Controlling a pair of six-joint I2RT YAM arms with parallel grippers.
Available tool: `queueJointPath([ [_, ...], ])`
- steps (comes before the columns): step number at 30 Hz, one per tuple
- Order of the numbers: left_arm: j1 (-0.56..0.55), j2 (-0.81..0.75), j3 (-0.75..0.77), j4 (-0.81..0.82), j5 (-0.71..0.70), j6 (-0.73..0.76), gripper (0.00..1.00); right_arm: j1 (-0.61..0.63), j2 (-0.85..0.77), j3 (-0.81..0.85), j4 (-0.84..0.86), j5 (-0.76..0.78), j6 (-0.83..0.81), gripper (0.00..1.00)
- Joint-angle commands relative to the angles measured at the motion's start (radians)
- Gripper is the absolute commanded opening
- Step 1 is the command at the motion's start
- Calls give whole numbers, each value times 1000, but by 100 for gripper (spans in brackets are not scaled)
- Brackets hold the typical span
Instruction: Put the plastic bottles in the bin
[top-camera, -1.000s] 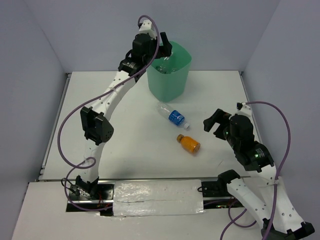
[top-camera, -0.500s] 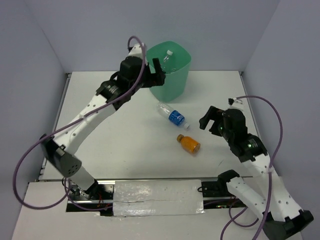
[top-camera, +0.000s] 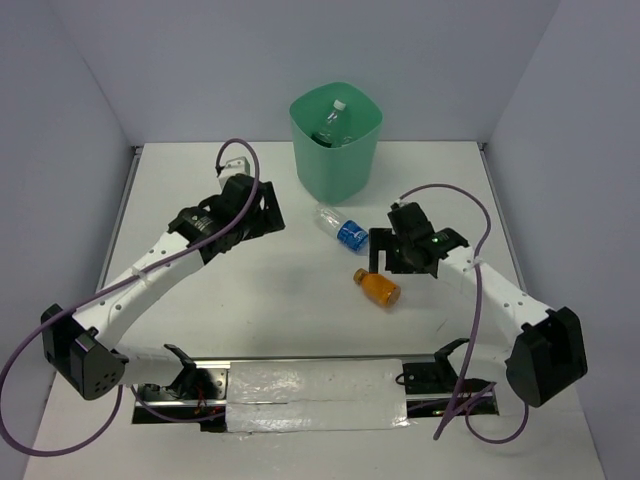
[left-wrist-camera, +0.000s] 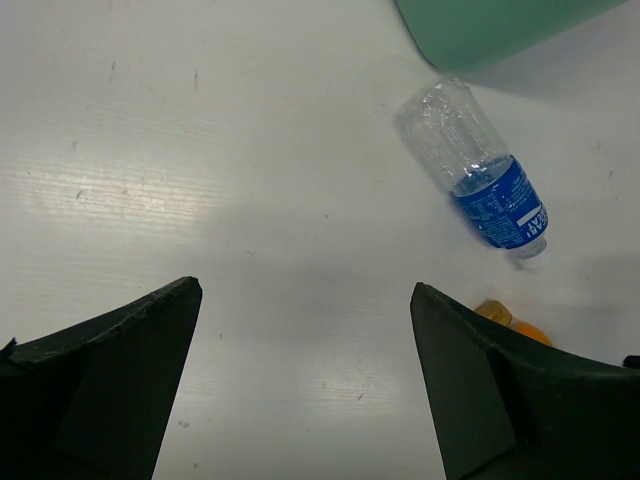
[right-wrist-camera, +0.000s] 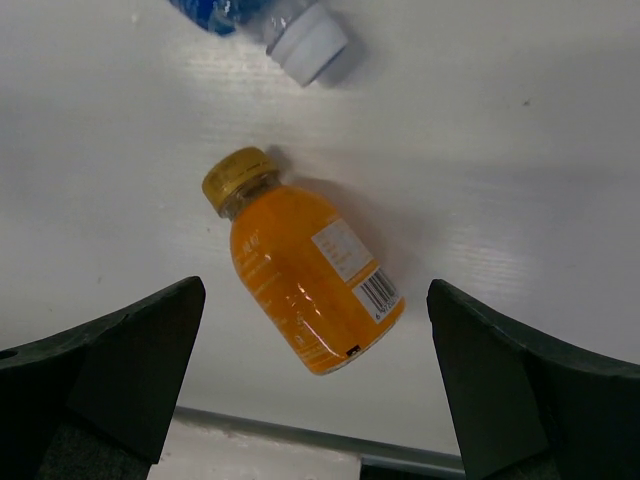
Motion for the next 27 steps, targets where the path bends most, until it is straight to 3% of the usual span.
queueJointPath([
  [1,-1,-30,2,3,-32,-32,99,21,43,-42,42,-82,-30,100],
  [13,-1,-7,-8,2,-28,-21,99,115,179,-85,99,-136,-44,99],
  [16,-1,-4,-11,0,-32,-26,99,138,189,-74,88,-120,-47,93],
  [22,-1,8,-20,-3,-38,-35,99,176,201,-56,69,-91,-47,69],
  [27,-1,8,-17,-15,-52,-36,100,223,157,1,7,-88,-38,58],
])
